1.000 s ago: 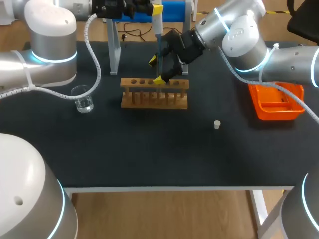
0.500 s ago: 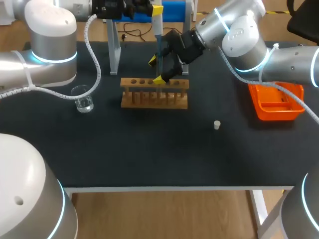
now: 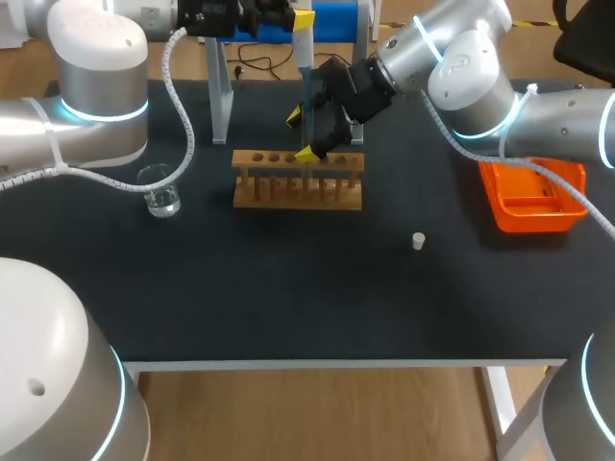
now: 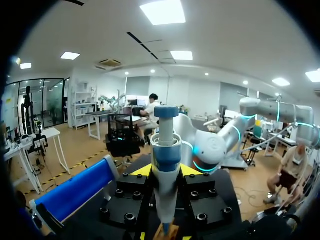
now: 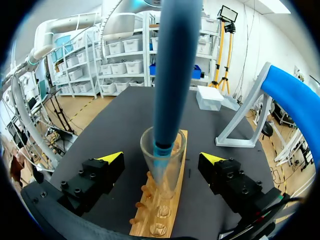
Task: Invert the test tube, pick up the pipette, mount the tip to pipette, aspirate from beaker and dispense into the tube, eject the tip, return the pipette, and cap with the stopper.
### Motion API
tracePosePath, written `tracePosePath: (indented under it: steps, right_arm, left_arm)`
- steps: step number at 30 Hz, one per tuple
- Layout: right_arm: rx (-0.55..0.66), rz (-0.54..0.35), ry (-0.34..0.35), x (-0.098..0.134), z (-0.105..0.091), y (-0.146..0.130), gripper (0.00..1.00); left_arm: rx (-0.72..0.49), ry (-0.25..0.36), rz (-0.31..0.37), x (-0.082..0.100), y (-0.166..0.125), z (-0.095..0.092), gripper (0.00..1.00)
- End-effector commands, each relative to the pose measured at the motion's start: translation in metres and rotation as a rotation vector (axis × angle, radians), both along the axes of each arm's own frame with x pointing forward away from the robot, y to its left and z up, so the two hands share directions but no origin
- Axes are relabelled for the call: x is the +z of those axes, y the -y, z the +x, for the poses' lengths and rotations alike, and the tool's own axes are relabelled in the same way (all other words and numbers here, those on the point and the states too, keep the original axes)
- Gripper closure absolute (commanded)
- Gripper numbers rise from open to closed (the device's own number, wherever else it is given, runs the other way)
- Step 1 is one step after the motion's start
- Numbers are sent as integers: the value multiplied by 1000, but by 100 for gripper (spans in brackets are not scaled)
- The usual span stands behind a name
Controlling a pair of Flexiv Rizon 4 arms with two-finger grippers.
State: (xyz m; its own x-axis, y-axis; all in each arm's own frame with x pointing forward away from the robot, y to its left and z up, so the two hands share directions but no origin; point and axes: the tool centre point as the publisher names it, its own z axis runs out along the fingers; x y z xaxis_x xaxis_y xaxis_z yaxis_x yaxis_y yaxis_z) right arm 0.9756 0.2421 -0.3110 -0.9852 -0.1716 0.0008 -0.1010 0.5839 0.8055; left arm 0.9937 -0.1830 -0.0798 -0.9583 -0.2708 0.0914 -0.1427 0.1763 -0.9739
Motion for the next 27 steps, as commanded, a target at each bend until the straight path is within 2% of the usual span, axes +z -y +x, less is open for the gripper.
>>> tracePosePath:
  steps: [1, 5, 12, 18, 22, 27]
  right_arm:
    - [1, -4, -1, 1, 0, 1, 0]
    - [7, 10, 22, 17, -14, 15, 0]
    - [-25, 30, 68, 46, -26, 46, 0]
    - [-37, -4, 94, 68, -36, 69, 0]
    - [-96, -44, 89, 81, -36, 88, 0]
    - [-207, -18, 100, 104, -32, 115, 0]
  left_arm:
    - [2, 0, 0, 0, 1, 0, 100]
    - [2, 0, 0, 0, 1, 0, 100]
    - [2, 0, 0, 0, 1, 0, 100]
    - [2, 0, 0, 0, 1, 0, 100]
    - [2, 0, 0, 0, 1, 0, 100]
    - [2, 0, 0, 0, 1, 0, 100]
